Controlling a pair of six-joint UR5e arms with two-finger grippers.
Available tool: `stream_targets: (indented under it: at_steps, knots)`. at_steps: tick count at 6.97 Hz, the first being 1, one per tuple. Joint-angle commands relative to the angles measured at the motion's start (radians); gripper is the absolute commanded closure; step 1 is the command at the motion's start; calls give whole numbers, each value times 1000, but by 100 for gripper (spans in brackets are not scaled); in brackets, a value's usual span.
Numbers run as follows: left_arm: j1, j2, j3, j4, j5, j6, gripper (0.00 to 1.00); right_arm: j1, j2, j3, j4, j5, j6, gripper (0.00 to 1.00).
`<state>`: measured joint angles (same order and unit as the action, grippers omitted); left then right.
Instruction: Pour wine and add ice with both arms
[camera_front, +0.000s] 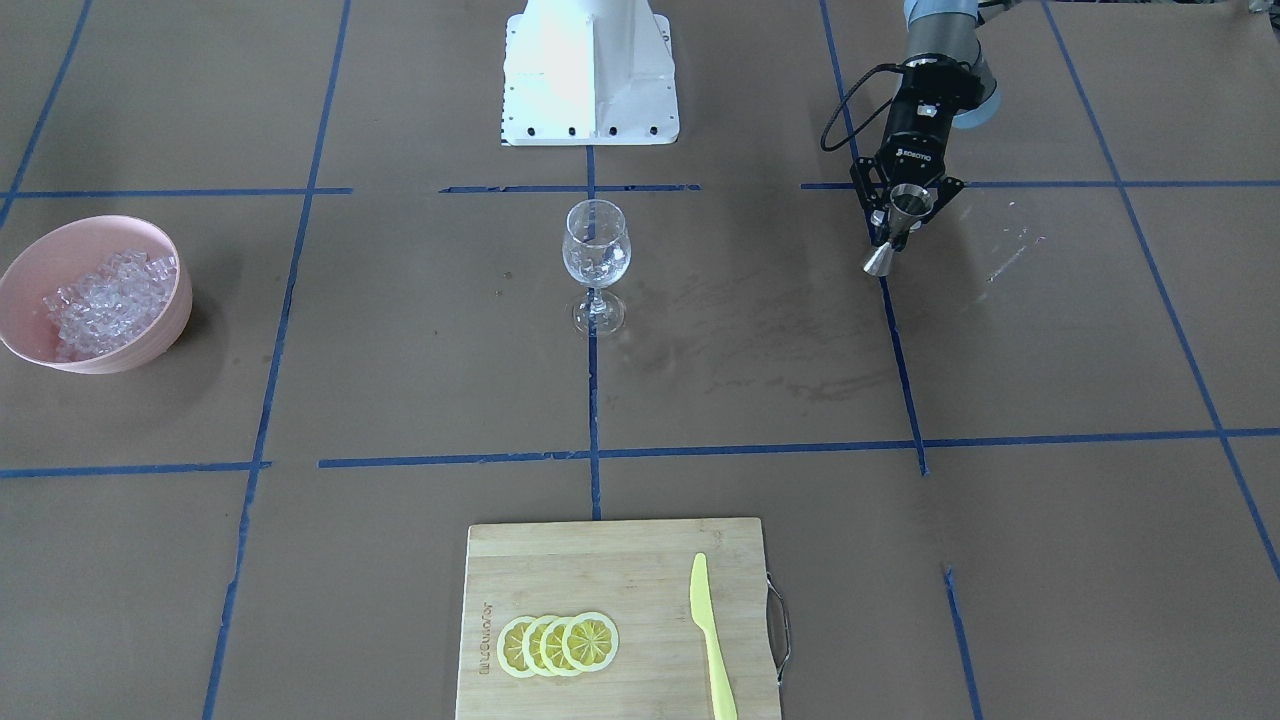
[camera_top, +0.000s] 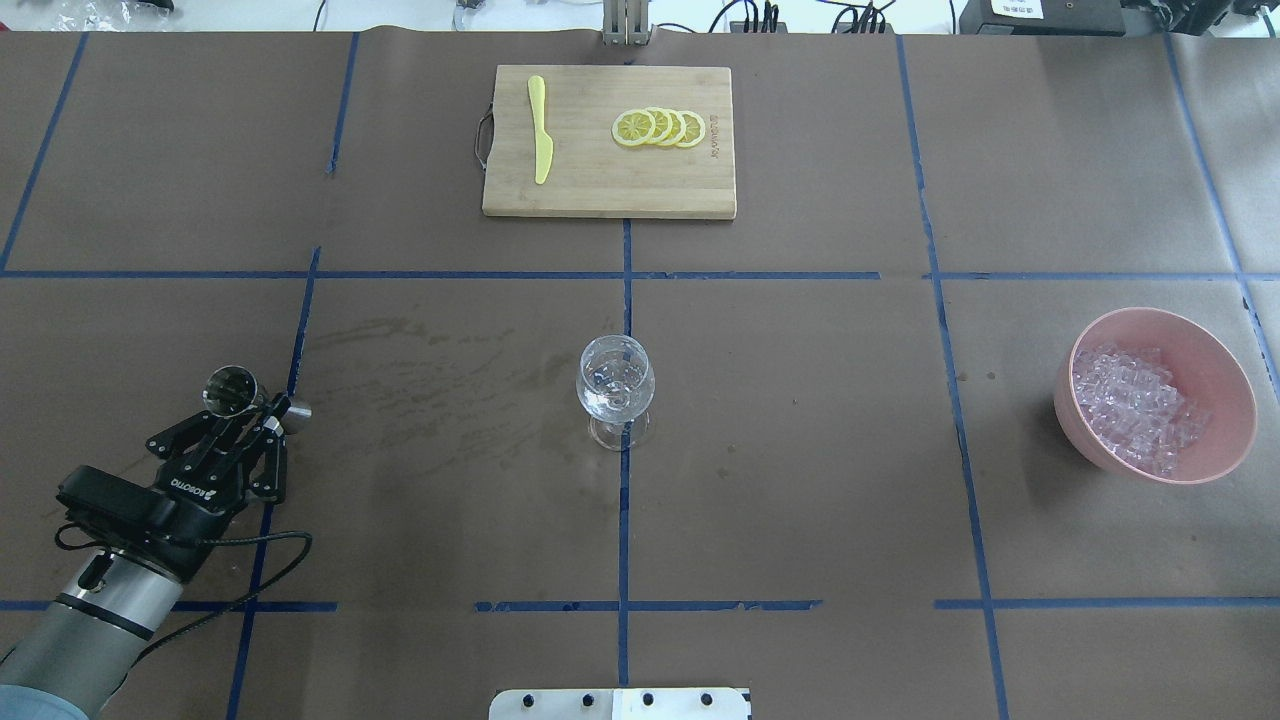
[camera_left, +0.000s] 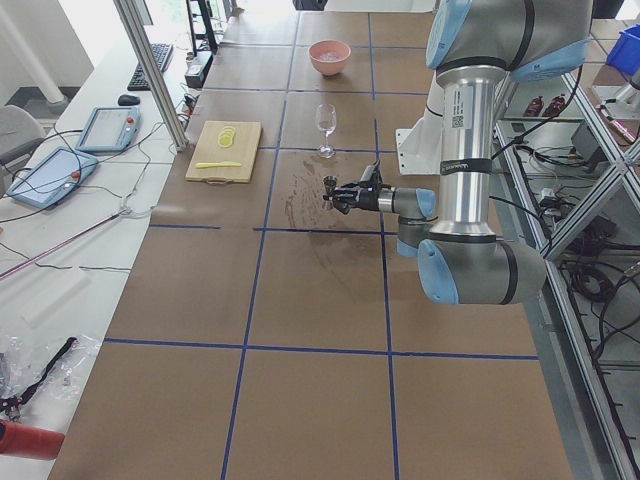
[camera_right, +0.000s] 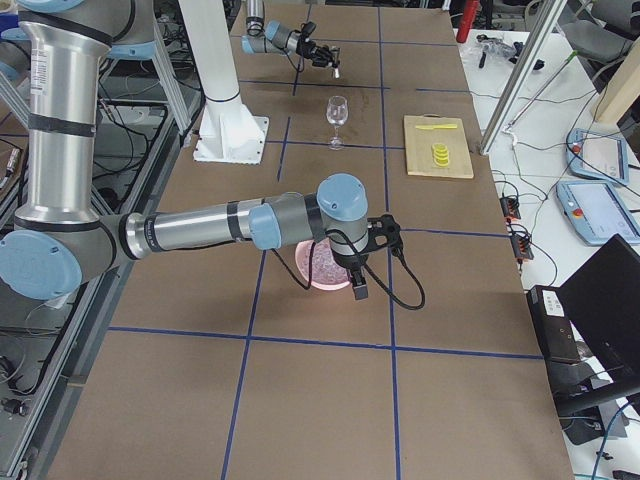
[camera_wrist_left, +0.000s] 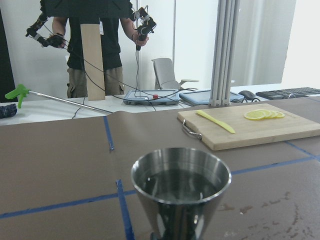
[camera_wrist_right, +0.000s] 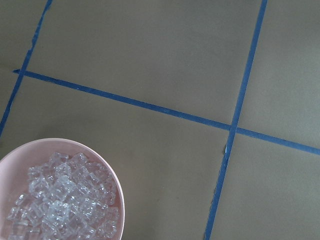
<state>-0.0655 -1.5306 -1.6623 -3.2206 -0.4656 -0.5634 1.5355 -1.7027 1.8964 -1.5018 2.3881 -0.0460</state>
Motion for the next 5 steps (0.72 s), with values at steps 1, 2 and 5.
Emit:
stream_targets:
  at_steps: [1, 2, 5]
  knots:
    - [-10, -42, -16, 1, -19, 113, 100, 0, 0, 0, 0, -3, -2, 0]
    - [-25, -93, -17, 5, -43, 141, 100, 0, 0, 0, 0, -3, -2, 0]
    - [-46, -190, -17, 97, -67, 142, 100, 0, -2, 0, 0, -3, -2, 0]
